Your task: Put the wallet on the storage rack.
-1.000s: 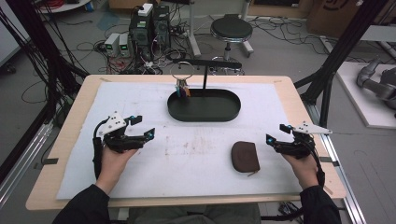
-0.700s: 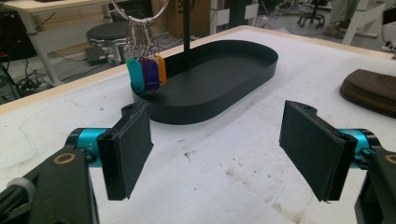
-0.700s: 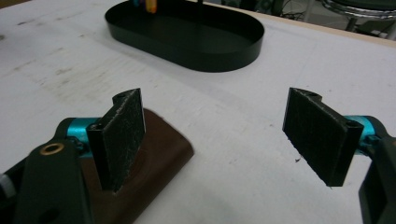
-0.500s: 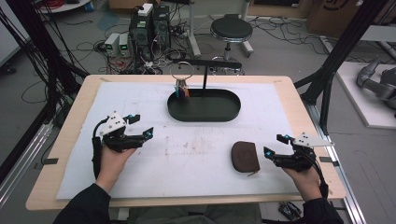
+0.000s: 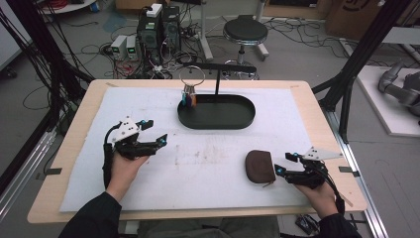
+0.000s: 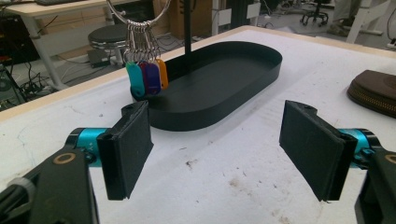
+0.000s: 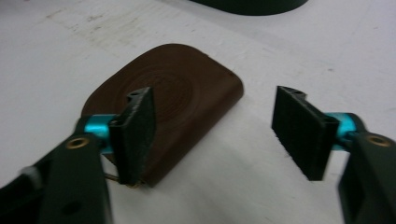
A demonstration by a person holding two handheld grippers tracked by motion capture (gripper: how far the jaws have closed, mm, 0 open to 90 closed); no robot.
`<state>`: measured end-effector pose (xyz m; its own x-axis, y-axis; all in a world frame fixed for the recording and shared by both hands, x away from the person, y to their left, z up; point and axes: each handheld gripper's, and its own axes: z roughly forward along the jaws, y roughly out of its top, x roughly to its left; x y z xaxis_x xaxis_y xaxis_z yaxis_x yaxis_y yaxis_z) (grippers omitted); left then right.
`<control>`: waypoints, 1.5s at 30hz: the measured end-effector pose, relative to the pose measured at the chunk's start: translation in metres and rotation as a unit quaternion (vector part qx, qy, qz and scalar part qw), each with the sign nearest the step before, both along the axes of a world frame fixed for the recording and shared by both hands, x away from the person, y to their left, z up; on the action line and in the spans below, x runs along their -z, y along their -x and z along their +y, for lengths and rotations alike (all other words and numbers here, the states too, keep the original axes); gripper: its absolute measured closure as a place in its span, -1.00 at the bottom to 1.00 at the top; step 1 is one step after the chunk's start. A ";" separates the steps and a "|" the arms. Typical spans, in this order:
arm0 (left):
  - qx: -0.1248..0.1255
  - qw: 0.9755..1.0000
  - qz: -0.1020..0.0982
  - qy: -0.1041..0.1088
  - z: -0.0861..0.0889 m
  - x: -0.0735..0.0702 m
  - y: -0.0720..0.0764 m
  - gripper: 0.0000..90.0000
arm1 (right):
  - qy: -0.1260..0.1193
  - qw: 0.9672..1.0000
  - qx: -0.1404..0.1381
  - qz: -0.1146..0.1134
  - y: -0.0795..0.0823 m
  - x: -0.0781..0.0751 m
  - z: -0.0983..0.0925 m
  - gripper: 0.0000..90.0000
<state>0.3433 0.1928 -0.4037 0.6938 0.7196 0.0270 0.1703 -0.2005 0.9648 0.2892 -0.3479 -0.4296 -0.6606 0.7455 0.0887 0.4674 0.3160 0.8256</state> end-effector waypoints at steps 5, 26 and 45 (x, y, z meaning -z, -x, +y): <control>-0.002 1.000 0.000 0.001 0.002 -0.001 0.002 -0.44 | 0.004 0.999 -0.024 0.021 -0.001 0.001 0.010 0.00; -0.003 1.000 -0.006 -0.007 -0.001 -0.001 0.000 -0.44 | -0.019 0.989 -0.046 0.140 -0.003 0.010 0.013 0.16; 0.006 1.000 -0.011 -0.014 -0.008 -0.003 0.006 -0.44 | 0.027 0.996 -0.066 0.047 -0.002 -0.006 0.038 0.78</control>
